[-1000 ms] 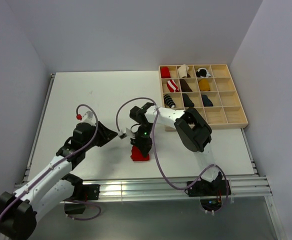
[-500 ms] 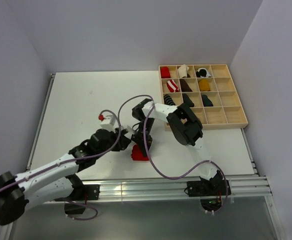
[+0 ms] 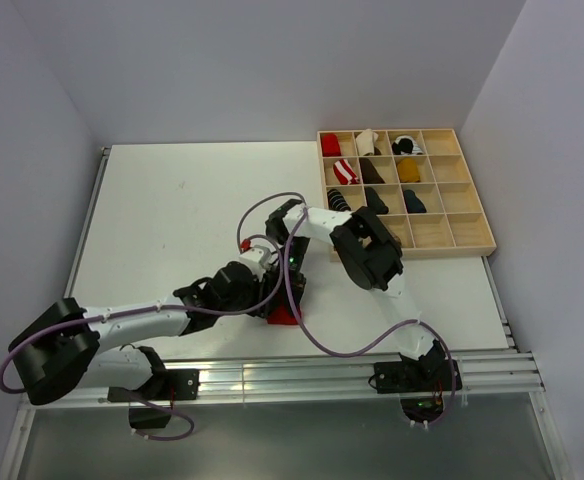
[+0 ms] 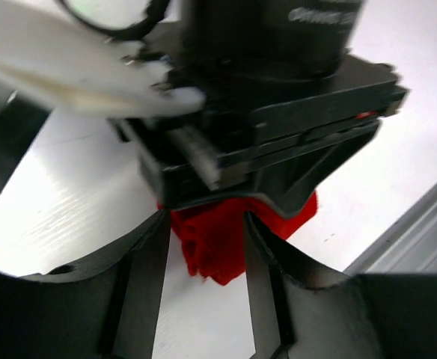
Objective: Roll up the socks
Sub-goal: Roll the sock at the center of the board.
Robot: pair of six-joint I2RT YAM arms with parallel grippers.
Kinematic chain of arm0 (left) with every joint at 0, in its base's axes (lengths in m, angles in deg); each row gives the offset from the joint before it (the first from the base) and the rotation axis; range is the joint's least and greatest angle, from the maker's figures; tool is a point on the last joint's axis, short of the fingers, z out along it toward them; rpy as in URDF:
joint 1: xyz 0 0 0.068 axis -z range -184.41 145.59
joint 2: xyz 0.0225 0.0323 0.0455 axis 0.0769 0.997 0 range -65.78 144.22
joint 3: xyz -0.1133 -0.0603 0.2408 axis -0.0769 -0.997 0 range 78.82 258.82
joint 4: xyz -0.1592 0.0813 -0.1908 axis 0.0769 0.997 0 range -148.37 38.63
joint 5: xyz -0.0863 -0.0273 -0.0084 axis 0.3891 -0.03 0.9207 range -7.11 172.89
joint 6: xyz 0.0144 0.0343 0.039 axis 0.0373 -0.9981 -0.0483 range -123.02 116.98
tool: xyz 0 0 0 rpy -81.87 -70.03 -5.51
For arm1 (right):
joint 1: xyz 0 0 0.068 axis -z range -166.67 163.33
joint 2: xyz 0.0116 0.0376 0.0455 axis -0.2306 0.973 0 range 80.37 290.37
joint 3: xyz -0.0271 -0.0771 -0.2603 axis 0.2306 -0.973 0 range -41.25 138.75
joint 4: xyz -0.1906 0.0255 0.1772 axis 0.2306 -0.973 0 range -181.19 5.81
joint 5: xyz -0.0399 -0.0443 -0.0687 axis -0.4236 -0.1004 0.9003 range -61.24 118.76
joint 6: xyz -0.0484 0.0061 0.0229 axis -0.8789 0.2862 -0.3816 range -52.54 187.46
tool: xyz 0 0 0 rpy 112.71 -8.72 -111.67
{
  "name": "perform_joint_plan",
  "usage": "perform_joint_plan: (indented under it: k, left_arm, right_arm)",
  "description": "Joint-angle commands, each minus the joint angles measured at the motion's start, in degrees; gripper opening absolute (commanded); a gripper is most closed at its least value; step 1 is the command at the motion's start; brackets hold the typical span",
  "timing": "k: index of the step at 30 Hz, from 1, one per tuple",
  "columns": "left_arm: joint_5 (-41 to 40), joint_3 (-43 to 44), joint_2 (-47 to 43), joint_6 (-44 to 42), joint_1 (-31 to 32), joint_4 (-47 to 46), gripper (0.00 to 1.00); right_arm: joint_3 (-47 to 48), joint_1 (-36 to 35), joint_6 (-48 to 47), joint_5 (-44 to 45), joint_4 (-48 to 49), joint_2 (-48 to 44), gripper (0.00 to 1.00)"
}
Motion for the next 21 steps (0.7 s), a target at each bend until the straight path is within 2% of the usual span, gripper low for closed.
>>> perform_joint_plan:
  k: [1,21]
  left_arm:
    - [4.4,2.2,0.7,-2.7,0.3,-4.9,0.49]
    - [12.1,1.0,6.3,-1.8,0.4,-6.3,0.47]
  right_arm:
    - [0.9,0.3,-1.7,4.5,2.1,2.9,0.22]
    - [1.8,1.5,3.5,7.4,4.7,3.6,0.21]
